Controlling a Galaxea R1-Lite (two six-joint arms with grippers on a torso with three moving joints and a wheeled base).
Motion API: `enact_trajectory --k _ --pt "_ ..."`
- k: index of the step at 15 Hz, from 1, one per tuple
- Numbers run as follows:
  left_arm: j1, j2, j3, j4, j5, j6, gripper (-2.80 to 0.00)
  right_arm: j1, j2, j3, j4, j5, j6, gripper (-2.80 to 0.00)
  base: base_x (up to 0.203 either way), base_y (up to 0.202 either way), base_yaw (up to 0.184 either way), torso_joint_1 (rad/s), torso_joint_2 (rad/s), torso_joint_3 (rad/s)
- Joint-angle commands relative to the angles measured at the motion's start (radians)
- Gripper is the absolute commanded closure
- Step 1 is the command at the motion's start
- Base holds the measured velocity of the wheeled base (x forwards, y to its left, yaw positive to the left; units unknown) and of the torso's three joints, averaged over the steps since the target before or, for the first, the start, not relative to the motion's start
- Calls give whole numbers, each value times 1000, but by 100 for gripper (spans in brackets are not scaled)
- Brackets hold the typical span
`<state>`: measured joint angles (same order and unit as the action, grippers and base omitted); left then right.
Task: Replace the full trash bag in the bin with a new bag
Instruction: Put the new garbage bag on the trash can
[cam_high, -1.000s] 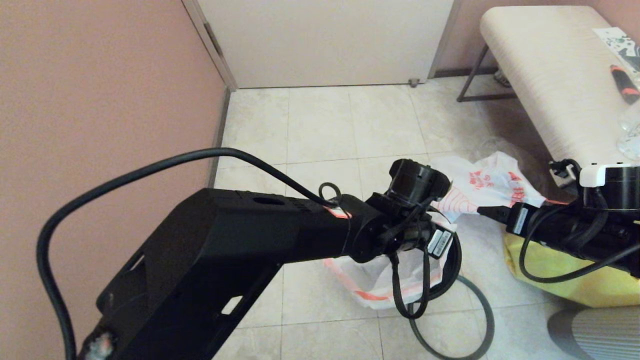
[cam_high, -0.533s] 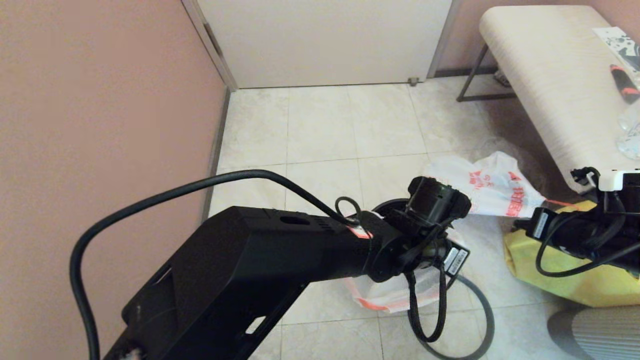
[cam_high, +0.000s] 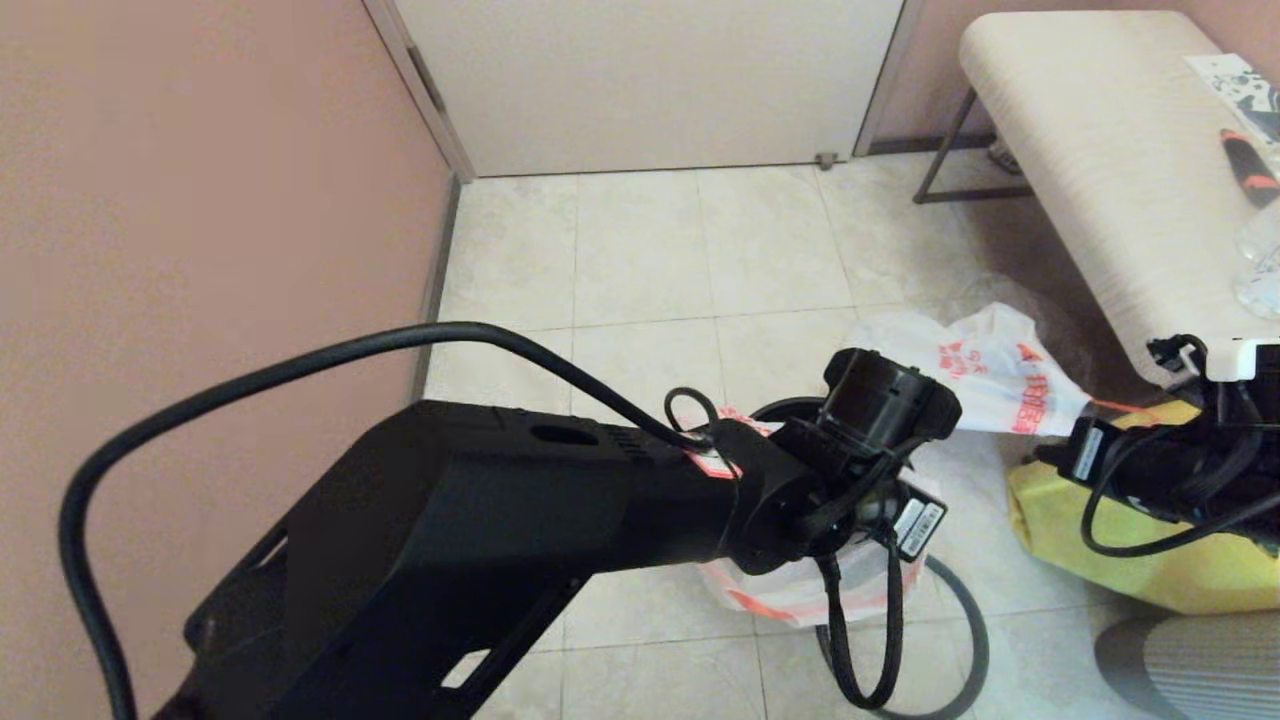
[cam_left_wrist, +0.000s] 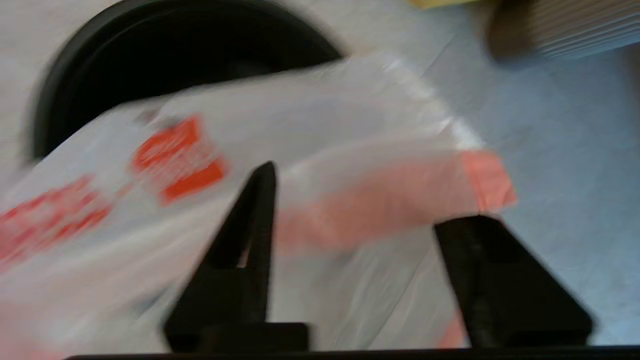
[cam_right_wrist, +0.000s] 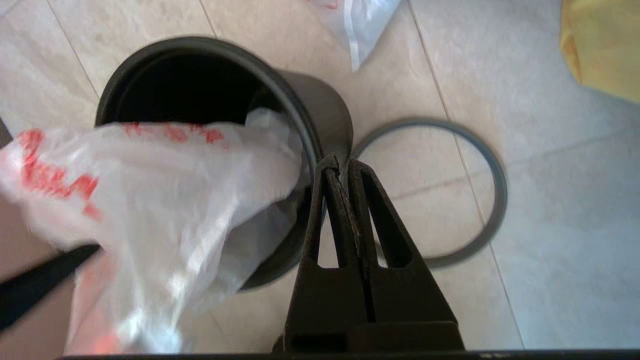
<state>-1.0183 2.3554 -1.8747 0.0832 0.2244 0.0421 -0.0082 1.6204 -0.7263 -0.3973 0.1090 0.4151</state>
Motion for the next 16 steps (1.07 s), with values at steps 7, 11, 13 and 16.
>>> enact_trajectory --k 7,11,13,16 --pt "-3 -268 344 -2 136 -16 -280 226 -94 -65 223 -155 -2 0 0 0 0 0 0 0" --pt "8 -412 493 -16 168 -80 -280 422 -100 -30 255 -321 -2 -280 0 0 0 0 0 0" --pt "39 -457 608 -22 174 -121 -280 523 -102 5 257 -400 -2 -280 0 0 0 0 0 0" --pt "77 -484 729 -42 184 -238 -280 604 -96 70 251 -439 3 -280 0 0 0 0 0 0"
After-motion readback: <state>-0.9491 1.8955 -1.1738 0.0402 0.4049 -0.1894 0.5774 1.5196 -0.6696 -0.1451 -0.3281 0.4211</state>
